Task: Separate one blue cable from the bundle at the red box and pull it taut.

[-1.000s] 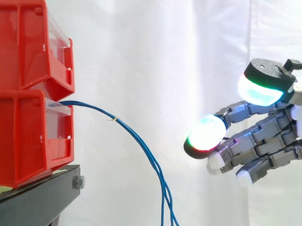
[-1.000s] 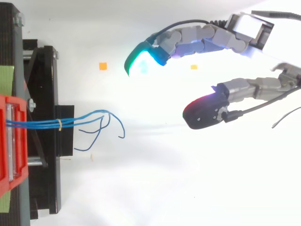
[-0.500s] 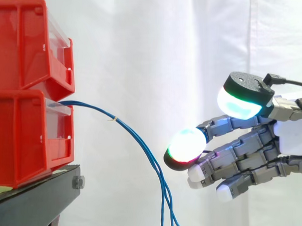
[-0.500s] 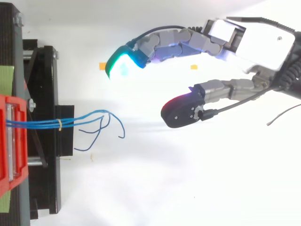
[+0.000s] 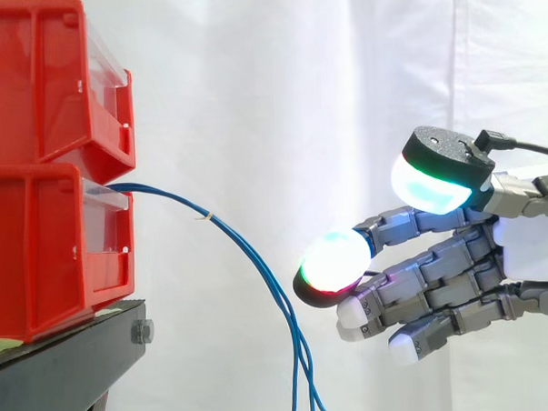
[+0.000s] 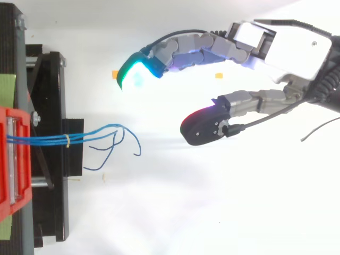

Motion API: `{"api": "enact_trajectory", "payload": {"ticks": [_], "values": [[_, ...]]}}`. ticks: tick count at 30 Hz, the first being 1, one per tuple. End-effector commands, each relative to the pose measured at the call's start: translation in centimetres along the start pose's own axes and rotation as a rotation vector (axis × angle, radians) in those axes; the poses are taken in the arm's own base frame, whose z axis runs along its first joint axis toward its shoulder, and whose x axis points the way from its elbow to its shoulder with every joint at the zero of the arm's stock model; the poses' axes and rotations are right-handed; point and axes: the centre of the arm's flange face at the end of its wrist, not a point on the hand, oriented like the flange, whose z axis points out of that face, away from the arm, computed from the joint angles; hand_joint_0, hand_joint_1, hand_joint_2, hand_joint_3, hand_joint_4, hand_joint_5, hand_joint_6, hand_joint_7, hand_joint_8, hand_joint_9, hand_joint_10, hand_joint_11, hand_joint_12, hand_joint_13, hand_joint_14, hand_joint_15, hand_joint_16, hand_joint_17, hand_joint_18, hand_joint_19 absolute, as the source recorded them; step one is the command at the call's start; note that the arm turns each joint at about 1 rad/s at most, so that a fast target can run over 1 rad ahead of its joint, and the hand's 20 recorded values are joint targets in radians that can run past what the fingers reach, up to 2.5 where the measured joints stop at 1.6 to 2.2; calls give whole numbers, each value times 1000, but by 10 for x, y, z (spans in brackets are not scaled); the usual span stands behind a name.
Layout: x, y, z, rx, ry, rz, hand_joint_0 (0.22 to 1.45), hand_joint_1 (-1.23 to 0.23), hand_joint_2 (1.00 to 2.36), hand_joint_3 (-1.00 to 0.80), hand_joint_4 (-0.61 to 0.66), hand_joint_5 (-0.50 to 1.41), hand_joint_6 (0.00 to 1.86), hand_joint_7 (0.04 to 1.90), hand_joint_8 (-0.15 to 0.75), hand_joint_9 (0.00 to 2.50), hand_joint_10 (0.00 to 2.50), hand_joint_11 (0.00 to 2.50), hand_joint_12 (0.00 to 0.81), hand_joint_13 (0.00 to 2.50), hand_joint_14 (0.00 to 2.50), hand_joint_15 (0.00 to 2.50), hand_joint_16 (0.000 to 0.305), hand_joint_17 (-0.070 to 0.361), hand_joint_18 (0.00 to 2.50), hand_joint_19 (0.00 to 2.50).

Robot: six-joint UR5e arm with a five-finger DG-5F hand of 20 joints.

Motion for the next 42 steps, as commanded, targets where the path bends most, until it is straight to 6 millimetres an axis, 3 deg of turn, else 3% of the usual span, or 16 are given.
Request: {"api": "enact_trajectory", "payload": {"ticks": [1,13,17,21,28,42], "values": [[1,0,0,-1,1,0,584,-545,1004,-454,260,-202,502,714,304,545,13,394,353,337,6,180,58,131,385,498],[3,0,0,-3,2,-7,585,-545,1004,-452,261,-201,502,716,305,546,11,390,354,341,6,174,58,131,387,498],[12,-22,9,13,7,5,584,-544,1005,-453,263,-201,502,717,303,547,11,392,354,343,6,174,58,131,389,498],[25,-34,33,3,26,43,585,-544,1004,-453,263,-201,502,717,304,547,11,390,354,342,8,177,58,131,390,507],[25,-23,43,-18,33,45,585,-545,1004,-453,264,-201,502,720,303,546,14,398,353,349,6,183,58,131,391,507],[22,-23,44,-30,28,112,584,-560,1004,-455,262,-204,502,849,303,547,11,424,357,395,8,218,59,134,441,515]]}}
